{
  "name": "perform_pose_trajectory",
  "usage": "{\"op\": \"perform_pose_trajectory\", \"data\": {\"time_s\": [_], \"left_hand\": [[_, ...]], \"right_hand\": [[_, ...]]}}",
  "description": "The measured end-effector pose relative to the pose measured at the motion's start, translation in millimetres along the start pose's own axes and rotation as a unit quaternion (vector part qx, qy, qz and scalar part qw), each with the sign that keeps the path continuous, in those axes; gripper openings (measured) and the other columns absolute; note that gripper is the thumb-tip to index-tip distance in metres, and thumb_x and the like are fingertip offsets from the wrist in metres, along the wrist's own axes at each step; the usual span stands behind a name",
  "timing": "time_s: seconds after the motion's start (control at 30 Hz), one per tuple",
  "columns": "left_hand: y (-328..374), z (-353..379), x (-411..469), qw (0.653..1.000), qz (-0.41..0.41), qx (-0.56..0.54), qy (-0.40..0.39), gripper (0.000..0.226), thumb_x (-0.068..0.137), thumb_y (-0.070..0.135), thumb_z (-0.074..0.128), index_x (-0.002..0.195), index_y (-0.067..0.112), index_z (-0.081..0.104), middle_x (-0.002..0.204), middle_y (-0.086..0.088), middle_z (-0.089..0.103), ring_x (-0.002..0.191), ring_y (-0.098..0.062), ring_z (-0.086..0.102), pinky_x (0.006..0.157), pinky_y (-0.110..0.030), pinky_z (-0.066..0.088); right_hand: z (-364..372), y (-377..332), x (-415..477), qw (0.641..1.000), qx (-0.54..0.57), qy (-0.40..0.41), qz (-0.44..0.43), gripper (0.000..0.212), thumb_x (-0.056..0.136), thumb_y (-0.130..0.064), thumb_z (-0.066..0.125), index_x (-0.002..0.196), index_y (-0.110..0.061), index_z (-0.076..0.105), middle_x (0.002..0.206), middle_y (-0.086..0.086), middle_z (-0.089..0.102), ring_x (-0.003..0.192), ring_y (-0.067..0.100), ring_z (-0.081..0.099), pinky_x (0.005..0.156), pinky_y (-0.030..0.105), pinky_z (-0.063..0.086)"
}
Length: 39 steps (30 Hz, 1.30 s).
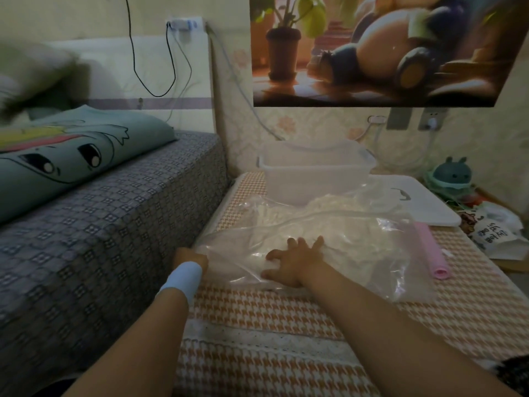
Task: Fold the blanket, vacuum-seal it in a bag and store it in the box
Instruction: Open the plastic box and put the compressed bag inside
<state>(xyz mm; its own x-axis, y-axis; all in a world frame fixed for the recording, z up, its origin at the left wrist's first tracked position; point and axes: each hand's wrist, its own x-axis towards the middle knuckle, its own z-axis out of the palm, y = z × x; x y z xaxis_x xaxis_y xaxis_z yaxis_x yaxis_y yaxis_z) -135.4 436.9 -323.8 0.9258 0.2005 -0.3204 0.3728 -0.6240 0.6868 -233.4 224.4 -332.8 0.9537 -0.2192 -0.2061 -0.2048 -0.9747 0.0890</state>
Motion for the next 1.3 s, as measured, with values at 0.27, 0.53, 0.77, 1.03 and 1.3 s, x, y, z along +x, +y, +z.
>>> {"op": "perform_pose_trajectory", "data": {"time_s": [0.27, 0.53, 0.77, 1.03, 1.3], "left_hand": [[-11, -6, -4, 0.996, -0.045, 0.068, -0.025, 0.077, 0.087, 0.046, 0.062, 0.144, 0.002, 0.034, 0.143, -0.019, 0.042, 0.124, -0.034, 0.05, 0.095, -0.036, 0.049], [33, -19, -17, 0.995, -0.006, 0.02, -0.096, 0.05, 0.087, 0.019, 0.067, 0.129, -0.002, 0.051, 0.113, -0.02, 0.061, 0.098, -0.033, 0.063, 0.08, -0.037, 0.053], [80, 19, -67, 0.973, 0.18, 0.035, -0.142, 0.05, 0.08, 0.028, 0.072, 0.121, 0.001, 0.061, 0.123, -0.015, 0.062, 0.106, -0.032, 0.061, 0.09, -0.038, 0.051], [75, 98, -92, 0.89, 0.278, 0.251, -0.259, 0.116, 0.061, 0.055, 0.082, 0.148, 0.023, 0.012, 0.149, -0.01, 0.032, 0.131, -0.035, 0.039, 0.105, -0.048, 0.039], [67, 134, -87, 0.753, 0.357, 0.518, -0.195, 0.149, 0.049, 0.074, 0.076, 0.149, 0.021, -0.022, 0.157, -0.002, -0.027, 0.146, -0.027, -0.017, 0.116, -0.06, 0.006]], "right_hand": [[21, -12, 2, 0.994, -0.036, 0.1, -0.003, 0.074, 0.079, -0.082, 0.044, 0.144, -0.048, 0.032, 0.161, 0.018, 0.016, 0.15, 0.039, 0.003, 0.108, 0.074, -0.006], [13, -5, 5, 0.997, 0.036, 0.073, -0.007, 0.074, 0.072, -0.08, 0.056, 0.138, -0.05, 0.041, 0.142, 0.008, 0.034, 0.135, 0.032, 0.028, 0.108, 0.057, 0.024], [-19, 32, 6, 0.963, 0.269, -0.007, -0.021, 0.07, 0.091, -0.038, 0.061, 0.153, -0.043, 0.028, 0.156, 0.003, 0.037, 0.138, 0.028, 0.04, 0.114, 0.041, 0.033], [-22, 113, -27, 0.955, 0.211, 0.207, -0.034, 0.051, 0.083, -0.028, 0.066, 0.133, -0.031, 0.055, 0.128, 0.001, 0.054, 0.123, 0.023, 0.048, 0.103, 0.037, 0.04], [26, 147, -52, 0.995, 0.011, 0.084, -0.05, 0.112, 0.063, -0.083, 0.063, 0.154, -0.04, 0.012, 0.157, 0.0, 0.018, 0.144, 0.026, 0.022, 0.115, 0.055, 0.024]]}}
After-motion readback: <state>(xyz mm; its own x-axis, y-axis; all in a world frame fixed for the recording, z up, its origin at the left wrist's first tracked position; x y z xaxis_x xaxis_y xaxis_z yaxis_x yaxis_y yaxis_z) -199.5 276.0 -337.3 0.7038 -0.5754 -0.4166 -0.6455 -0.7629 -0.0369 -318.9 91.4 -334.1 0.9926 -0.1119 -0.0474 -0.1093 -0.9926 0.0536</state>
